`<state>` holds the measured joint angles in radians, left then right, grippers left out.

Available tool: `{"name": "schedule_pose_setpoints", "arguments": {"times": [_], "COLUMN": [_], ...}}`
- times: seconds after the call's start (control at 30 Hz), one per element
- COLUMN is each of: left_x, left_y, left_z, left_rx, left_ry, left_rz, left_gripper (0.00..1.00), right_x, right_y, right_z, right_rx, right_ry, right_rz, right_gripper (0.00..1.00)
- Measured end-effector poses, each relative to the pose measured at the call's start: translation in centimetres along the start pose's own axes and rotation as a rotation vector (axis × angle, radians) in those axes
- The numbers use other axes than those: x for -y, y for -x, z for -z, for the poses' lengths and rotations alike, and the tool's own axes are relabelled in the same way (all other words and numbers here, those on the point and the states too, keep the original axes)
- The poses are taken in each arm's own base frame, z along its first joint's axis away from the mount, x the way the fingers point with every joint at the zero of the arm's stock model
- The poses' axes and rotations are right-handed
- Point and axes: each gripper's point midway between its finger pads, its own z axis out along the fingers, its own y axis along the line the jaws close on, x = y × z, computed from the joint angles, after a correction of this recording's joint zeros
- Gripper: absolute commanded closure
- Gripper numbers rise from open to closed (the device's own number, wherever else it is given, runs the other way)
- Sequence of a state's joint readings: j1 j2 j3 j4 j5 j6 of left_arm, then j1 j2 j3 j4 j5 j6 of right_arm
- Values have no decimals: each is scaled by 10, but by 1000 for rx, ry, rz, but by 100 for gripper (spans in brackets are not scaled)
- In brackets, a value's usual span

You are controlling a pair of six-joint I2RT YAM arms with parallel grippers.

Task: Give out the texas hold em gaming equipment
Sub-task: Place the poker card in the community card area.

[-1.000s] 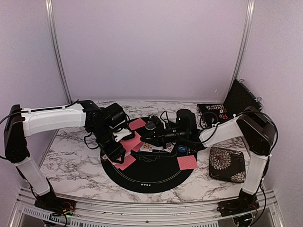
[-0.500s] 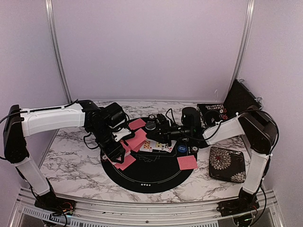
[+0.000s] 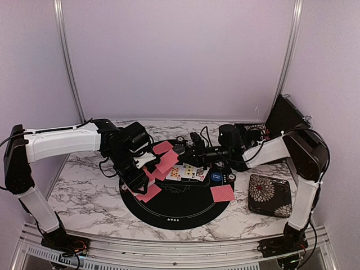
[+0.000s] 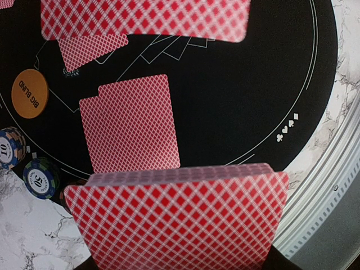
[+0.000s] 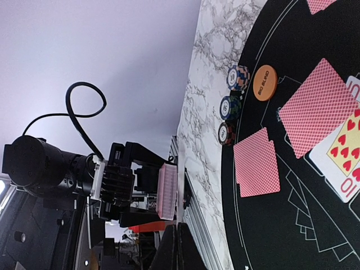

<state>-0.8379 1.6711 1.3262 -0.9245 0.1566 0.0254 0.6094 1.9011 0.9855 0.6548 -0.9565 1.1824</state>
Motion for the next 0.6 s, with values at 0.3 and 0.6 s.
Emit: {"name": "schedule_pose_setpoints", "arguments": {"times": [0.3,0.6], "left_x": [0,0], "left_y": [0,0], "left_z": [1,1], "left_rx": [5,5], "left_ry": [0,0], "left_rz": [-1,-1], "left_gripper": [45,45], "right_x": [29,74], "right_y": [30,44], "right_z": [-26,-46], "right_rx": [-40,-101], "right_ry": [-67,-153], "right_rz": [54,61], "right_gripper": [100,100]}}
